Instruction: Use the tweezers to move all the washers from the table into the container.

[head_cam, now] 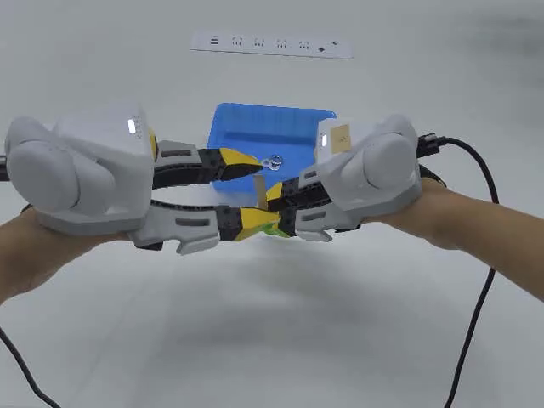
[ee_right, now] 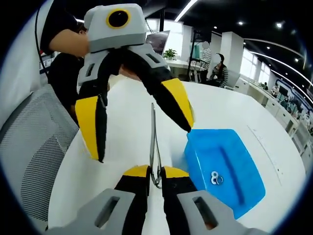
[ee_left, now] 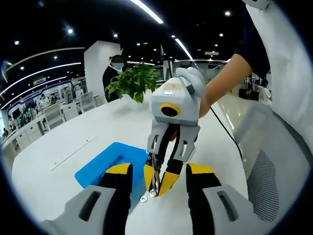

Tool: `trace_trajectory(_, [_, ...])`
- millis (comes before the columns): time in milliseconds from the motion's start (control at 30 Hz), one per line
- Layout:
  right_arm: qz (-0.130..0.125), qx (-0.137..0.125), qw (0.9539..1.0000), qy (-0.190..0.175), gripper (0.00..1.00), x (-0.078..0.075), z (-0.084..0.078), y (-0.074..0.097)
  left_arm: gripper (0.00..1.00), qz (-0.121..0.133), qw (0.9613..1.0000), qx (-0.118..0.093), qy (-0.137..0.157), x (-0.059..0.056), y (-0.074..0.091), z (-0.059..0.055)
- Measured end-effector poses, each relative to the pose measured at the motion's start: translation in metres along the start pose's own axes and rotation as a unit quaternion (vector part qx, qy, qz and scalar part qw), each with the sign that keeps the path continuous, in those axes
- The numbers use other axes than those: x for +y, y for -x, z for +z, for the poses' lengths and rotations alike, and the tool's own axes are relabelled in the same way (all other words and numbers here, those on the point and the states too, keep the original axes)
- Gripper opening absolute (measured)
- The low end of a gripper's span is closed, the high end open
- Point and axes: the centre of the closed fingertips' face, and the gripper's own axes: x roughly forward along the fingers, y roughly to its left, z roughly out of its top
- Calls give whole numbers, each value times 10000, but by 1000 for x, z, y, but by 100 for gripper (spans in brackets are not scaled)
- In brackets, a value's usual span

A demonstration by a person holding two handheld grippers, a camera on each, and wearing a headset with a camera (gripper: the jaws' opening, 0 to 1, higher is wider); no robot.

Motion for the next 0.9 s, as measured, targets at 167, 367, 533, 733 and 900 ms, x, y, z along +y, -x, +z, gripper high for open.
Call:
trace_trajectory(167, [-67,-60,10000,18,10,2,10,10,70,176,9997,133,125,-3,11,-10])
trace_trajectory(367, [-202,-183,9996,126,10,-2,29,29,84,469,9981,201,338,-1,27,-19])
trace_trajectory(533, [-320,-294,9988,208,10,-8,45,41,92,668,9965,151,475,2,36,-22])
trace_trajectory(733, [-495,-431,9974,311,10,-20,61,50,97,818,9944,36,672,4,42,-23])
trace_trajectory(900, [-659,-472,9964,260,10,-45,63,54,99,882,9931,13,769,7,45,-26])
